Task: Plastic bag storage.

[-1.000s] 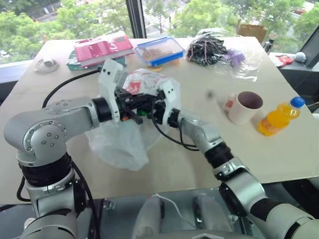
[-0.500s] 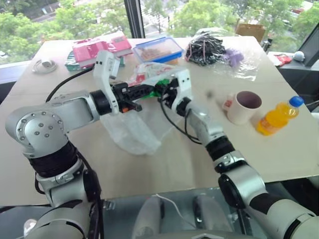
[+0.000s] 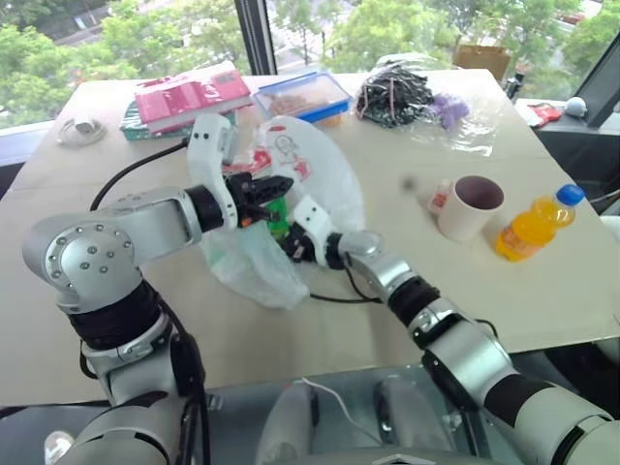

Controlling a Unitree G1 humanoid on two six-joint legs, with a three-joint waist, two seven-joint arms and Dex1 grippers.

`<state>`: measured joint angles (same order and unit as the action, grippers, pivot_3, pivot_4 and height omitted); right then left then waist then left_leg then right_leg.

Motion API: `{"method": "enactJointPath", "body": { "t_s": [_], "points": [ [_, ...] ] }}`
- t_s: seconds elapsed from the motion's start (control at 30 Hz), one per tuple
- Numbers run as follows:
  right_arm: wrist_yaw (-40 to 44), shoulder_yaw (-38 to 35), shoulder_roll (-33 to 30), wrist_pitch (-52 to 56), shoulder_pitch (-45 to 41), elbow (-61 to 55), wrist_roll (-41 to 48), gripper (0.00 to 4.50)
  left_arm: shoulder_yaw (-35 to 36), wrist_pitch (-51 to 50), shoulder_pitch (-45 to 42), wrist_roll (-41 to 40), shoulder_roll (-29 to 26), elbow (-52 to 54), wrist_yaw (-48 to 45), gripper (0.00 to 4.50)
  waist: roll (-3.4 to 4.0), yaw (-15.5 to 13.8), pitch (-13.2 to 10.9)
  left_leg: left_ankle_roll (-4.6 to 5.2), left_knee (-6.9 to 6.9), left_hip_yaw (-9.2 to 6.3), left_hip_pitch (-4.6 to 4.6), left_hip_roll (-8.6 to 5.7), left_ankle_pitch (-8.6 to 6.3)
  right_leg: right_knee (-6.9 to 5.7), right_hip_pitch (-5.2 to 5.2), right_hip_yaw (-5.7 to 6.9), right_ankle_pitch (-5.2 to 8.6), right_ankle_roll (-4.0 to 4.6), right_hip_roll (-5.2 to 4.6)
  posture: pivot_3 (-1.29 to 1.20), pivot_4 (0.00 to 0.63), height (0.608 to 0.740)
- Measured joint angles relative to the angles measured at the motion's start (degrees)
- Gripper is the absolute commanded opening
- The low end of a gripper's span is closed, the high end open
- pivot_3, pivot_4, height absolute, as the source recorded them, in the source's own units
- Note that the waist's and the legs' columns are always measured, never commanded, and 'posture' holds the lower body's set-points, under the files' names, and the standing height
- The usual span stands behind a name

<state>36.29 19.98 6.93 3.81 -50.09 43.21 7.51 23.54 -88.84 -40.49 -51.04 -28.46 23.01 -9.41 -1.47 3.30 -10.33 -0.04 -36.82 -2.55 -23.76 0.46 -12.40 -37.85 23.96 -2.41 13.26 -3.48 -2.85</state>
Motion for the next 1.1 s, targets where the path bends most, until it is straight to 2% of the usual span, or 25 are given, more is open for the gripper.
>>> {"method": "enactJointPath", "body": {
  "t_s": [0.23,0.37,0.57,0.67,0.73,0.83,1.03,1.1],
  "points": [
    [0.0,-6.5,-12.3,22.4,9.2,-40.4,6.5,3.19,-4.0,8.6,1.8,6.4,-1.4,-4.7,-1.6,0.0,0.01,-1.6,0.0,0.0,0.01,-0.19,-0.09,-0.14,0.0,0.1,-0.04,0.17,0.0,0.0,-0.15,0.0,0.15,0.74],
    [-3.8,-8.2,-15.9,33.6,11.5,-56.4,8.3,3.19,-6.9,13.2,1.5,9.2,-0.6,-8.2,-2.5,0.0,0.01,-1.2,0.0,0.01,0.04,-0.17,-0.05,-0.09,0.0,0.09,-0.04,0.16,0.01,0.01,-0.08,0.0,0.15,0.74],
    [-10.3,-10.2,-19.7,42.2,15.8,-67.4,7.7,3.19,-10.3,17.9,0.0,11.5,0.5,-11.6,-4.4,0.0,0.01,-1.3,0.0,0.03,0.04,-0.03,-0.09,-0.14,0.01,0.12,-0.04,0.13,0.01,0.0,-0.12,0.0,0.15,0.74],
    [-14.5,-15.5,-21.2,45.3,17.5,-73.0,7.1,3.19,-10.9,19.2,-0.2,11.9,0.7,-13.0,-5.0,0.0,0.01,-1.5,0.0,0.03,0.04,0.13,-0.1,-0.13,0.01,0.14,-0.04,0.17,0.02,0.0,-0.11,0.0,0.15,0.74],
    [-18.0,-20.0,-26.1,46.4,21.2,-77.2,3.9,3.19,-11.2,20.1,-0.4,12.8,0.7,-13.8,-5.4,0.0,-0.02,-2.1,0.0,0.04,0.04,0.19,-0.11,-0.13,0.0,0.21,-0.07,0.18,0.02,-0.01,-0.12,0.0,0.15,0.74],
    [-21.3,-24.3,-28.8,48.9,28.4,-79.7,1.0,3.19,-11.5,21.2,-0.5,13.8,0.7,-14.6,-5.8,0.0,-0.01,-2.2,0.0,0.04,0.05,0.3,-0.09,-0.08,0.0,0.19,-0.05,0.08,0.02,-0.01,-0.08,0.0,0.15,0.74],
    [-20.7,-27.4,-34.3,54.8,35.0,-87.3,1.1,3.19,-13.0,22.2,-0.5,14.5,0.8,-14.9,-7.1,0.0,0.01,-2.1,0.0,0.05,0.03,0.38,-0.05,-0.05,0.01,0.18,-0.06,0.01,0.02,-0.03,-0.05,0.0,0.15,0.74],
    [-18.4,-27.4,-39.4,54.7,35.1,-86.9,1.2,3.19,-13.4,22.9,-0.5,15.0,0.9,-15.0,-7.7,0.0,0.0,-2.2,0.0,0.06,-0.01,0.36,-0.04,-0.05,0.01,0.2,-0.11,0.03,0.03,-0.04,-0.04,0.0,0.15,0.74]
  ]
}}
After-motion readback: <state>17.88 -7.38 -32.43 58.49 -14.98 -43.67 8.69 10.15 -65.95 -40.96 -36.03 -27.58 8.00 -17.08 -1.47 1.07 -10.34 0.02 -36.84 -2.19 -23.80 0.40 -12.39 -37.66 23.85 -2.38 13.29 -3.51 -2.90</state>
